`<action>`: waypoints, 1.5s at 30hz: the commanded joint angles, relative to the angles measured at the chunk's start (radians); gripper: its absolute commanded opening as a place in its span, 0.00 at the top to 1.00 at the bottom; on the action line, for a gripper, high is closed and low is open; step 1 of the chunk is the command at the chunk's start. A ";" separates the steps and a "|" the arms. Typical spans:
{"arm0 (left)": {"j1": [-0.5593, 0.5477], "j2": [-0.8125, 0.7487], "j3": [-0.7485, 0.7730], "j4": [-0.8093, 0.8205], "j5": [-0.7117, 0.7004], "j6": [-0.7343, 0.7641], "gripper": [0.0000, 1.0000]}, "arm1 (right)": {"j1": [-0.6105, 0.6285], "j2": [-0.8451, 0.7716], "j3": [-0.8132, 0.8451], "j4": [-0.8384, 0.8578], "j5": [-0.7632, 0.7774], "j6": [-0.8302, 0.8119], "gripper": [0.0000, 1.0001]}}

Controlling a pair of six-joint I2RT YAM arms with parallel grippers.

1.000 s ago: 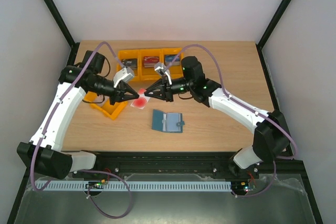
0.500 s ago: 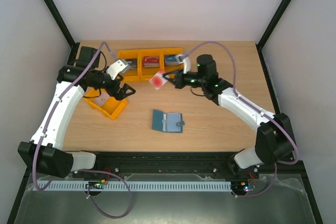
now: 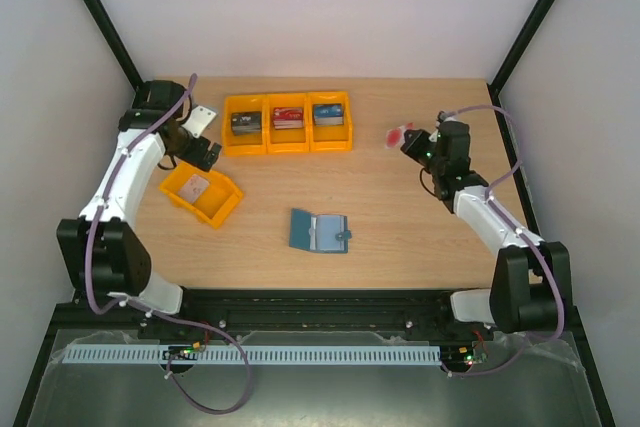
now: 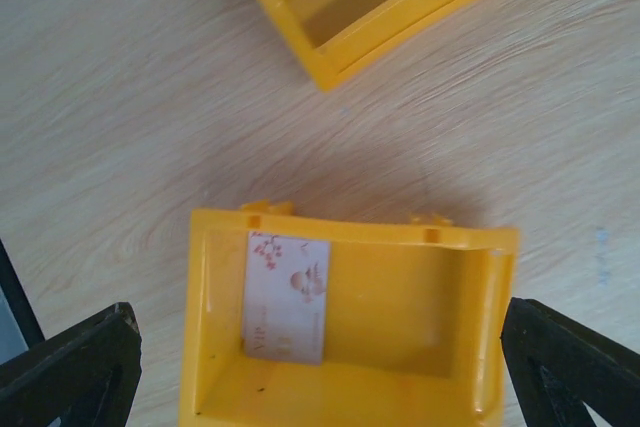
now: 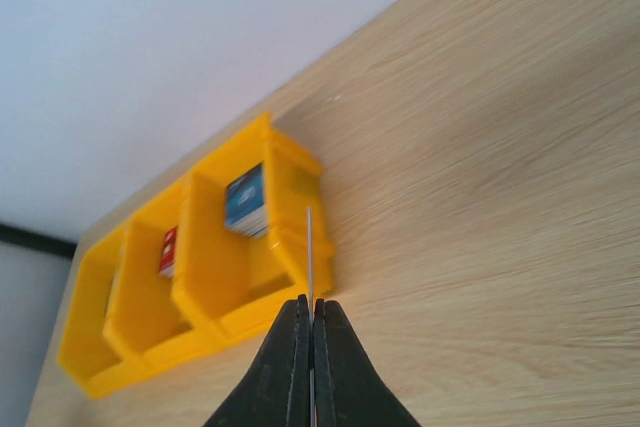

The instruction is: Take the credit cards out of the card holder

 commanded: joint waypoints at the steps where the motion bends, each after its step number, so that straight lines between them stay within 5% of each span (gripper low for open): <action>1: 0.024 0.080 0.050 0.007 -0.090 -0.071 0.01 | -0.054 0.034 -0.015 0.040 0.049 0.020 0.98; 9: 0.021 0.120 0.022 0.079 0.007 -0.236 0.01 | -0.077 0.277 0.102 -0.043 -0.140 0.004 0.98; 25: -0.072 0.051 -0.114 0.178 0.118 -0.300 0.01 | -0.079 0.427 0.091 -0.108 -0.045 0.002 0.98; 37: -0.178 0.041 -0.205 0.201 0.177 -0.325 0.01 | -0.079 0.392 0.161 -0.231 0.125 -0.099 0.54; 41: -0.240 0.036 -0.271 0.237 0.356 -0.383 0.01 | -0.056 0.325 0.207 -0.309 0.242 -0.150 0.44; 45: -0.308 0.063 -0.372 0.321 0.537 -0.497 0.01 | 0.108 0.281 0.208 -0.399 0.300 -0.208 0.42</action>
